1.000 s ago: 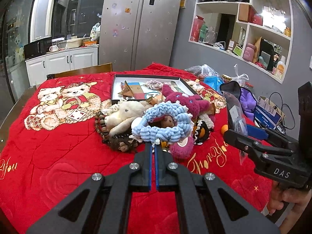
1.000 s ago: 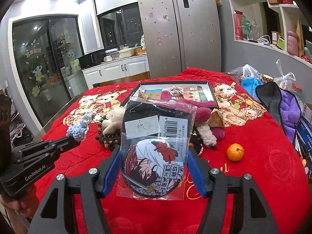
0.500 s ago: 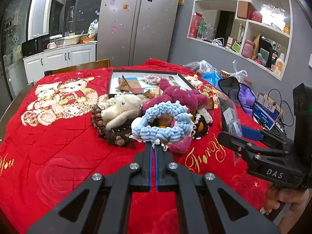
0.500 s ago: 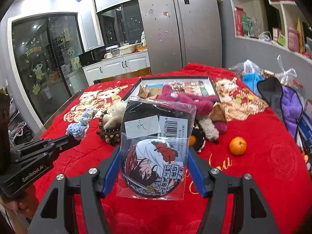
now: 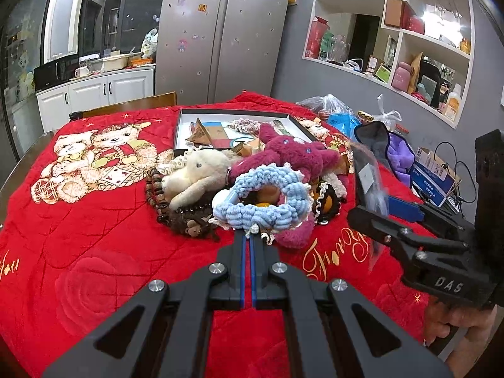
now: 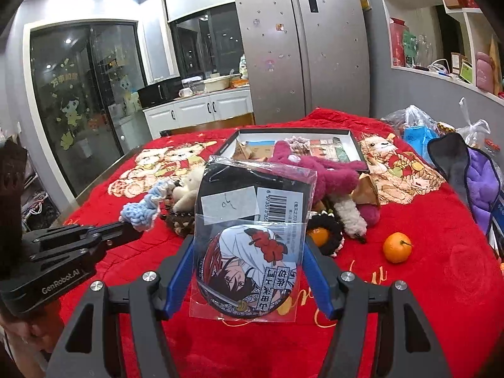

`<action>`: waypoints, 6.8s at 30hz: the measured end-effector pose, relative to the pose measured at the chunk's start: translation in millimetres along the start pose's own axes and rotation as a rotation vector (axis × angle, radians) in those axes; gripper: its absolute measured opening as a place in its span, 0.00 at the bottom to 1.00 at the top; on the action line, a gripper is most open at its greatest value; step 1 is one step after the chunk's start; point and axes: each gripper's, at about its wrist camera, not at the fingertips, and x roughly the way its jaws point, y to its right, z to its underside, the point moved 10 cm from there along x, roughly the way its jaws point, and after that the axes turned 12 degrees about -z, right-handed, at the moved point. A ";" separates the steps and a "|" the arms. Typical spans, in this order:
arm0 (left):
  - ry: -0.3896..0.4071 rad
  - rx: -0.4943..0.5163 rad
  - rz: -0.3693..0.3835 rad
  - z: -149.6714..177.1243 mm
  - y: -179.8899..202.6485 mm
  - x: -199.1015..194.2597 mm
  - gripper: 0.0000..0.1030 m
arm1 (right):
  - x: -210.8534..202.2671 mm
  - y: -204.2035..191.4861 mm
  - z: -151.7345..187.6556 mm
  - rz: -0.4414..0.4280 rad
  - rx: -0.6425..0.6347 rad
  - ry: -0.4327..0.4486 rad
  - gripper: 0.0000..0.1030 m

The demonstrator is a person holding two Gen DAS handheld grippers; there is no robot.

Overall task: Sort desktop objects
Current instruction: 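Lift the badge bag and blue rope ring and carry both over the box, then open the left tool releasing the rope ring while the right tool drops the badge bag into the box, then withdraw both open tools from the box back toward the pile, then grasp the pink plush bunny with the right tool while the left tool grasps the white plush lamb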

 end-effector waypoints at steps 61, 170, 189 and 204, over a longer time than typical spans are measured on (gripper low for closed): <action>0.018 0.051 -0.057 -158.9 9.6 105.3 0.02 | 71.0 81.8 -125.6 0.129 0.029 0.021 0.63; -0.130 0.020 -0.113 -52.0 -50.6 113.2 0.81 | 65.0 50.0 -58.7 0.031 -0.148 -0.079 0.79; -0.152 0.106 -0.061 -50.7 -28.4 166.7 0.83 | 141.3 82.1 -52.8 0.053 -0.179 -0.203 0.79; -0.089 0.154 -0.100 -51.2 -22.3 151.3 0.35 | 135.8 80.8 -53.1 0.076 -0.147 -0.166 0.56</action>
